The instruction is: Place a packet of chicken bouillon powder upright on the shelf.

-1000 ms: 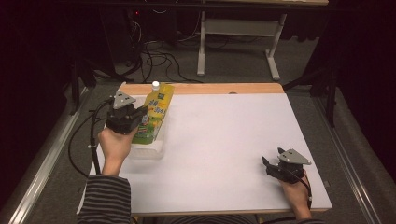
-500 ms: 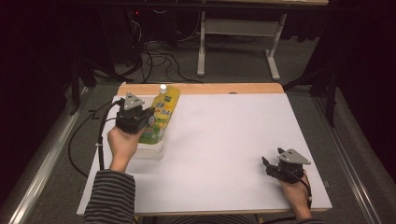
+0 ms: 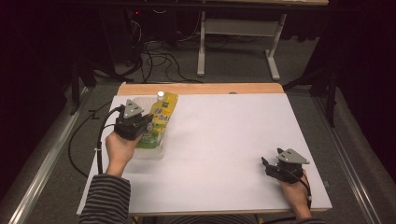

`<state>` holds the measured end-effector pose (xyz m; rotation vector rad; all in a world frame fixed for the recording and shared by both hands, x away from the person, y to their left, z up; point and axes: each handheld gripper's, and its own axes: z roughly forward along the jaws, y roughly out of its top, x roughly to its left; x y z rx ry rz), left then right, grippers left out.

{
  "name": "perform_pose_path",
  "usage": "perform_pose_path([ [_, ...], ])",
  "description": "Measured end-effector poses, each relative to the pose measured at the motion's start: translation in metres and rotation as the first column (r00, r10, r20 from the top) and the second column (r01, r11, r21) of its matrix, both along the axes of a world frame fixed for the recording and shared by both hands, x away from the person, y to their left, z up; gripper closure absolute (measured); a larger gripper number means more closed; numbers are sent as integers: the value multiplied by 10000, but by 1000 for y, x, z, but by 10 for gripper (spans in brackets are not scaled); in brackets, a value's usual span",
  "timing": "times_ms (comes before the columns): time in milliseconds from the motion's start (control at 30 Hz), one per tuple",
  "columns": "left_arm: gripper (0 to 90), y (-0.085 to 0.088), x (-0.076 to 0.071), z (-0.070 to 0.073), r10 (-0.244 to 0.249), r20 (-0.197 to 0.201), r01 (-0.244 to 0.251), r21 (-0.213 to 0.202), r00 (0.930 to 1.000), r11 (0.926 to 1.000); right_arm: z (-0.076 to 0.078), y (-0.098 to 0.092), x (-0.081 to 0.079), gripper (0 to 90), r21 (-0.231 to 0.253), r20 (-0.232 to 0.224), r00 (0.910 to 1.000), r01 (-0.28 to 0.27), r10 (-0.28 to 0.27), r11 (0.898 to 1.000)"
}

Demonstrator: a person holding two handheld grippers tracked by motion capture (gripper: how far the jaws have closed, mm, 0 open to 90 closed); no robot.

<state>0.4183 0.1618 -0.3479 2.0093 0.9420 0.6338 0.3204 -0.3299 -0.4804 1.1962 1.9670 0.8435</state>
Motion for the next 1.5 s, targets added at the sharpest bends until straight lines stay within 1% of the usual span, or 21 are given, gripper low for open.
perform_pose_path([
  [133,893,5,0,1,46,-153,-46,-24,9999,10000,0,0,0,299,-12,0,10000,-7,7,10000],
  [167,892,8,0,1,69,-251,-70,-41,9997,10000,0,0,0,299,-10,10,10000,-13,13,10000],
  [200,891,10,-1,1,98,-330,-102,-122,9994,9999,0,0,0,299,-27,25,10000,-34,34,10000],
  [267,886,14,-1,-1,146,-433,-165,-442,9990,9989,0,0,0,299,-20,31,10000,-38,38,10000],
  [333,885,18,-2,-3,265,-471,-289,-516,9985,9982,0,-1,0,298,-34,62,10000,-60,60,10000],
  [433,885,24,-4,-4,399,-607,-429,-483,9974,9979,0,-1,0,298,13,56,10000,-42,42,10000],
  [700,881,31,-10,-5,334,-937,-368,-353,9950,9987,0,0,0,298,-25,54,10000,-36,37,10000],
  [800,867,33,-11,-6,313,-1083,-369,-503,9936,9981,0,0,0,298,-4,56,10000,-33,33,10000],
  [1000,866,36,-15,-8,330,-1206,-380,-399,9922,9985,0,0,0,298,-22,57,10000,-39,39,10000],
  [1100,856,37,-13,-10,429,-1350,-503,-516,9899,9974,0,0,0,298,-29,77,10000,-30,31,10000],
  [1233,847,36,-11,-12,445,-1458,-506,-390,9883,9980,0,0,0,298,-28,69,10000,-23,23,10000],
  [1333,829,34,-8,-15,475,-1701,-522,-234,9843,9984,0,0,0,299,-25,77,10000,-13,14,10000],
  [1400,835,33,-8,-16,509,-1660,-536,-117,9848,9985,0,0,-1,299,-32,86,10000,-17,18,10000],
  [1500,872,30,-9,-17,494,-1483,-467,220,9877,9987,0,0,0,299,-22,75,10000,-8,8,10000],
])
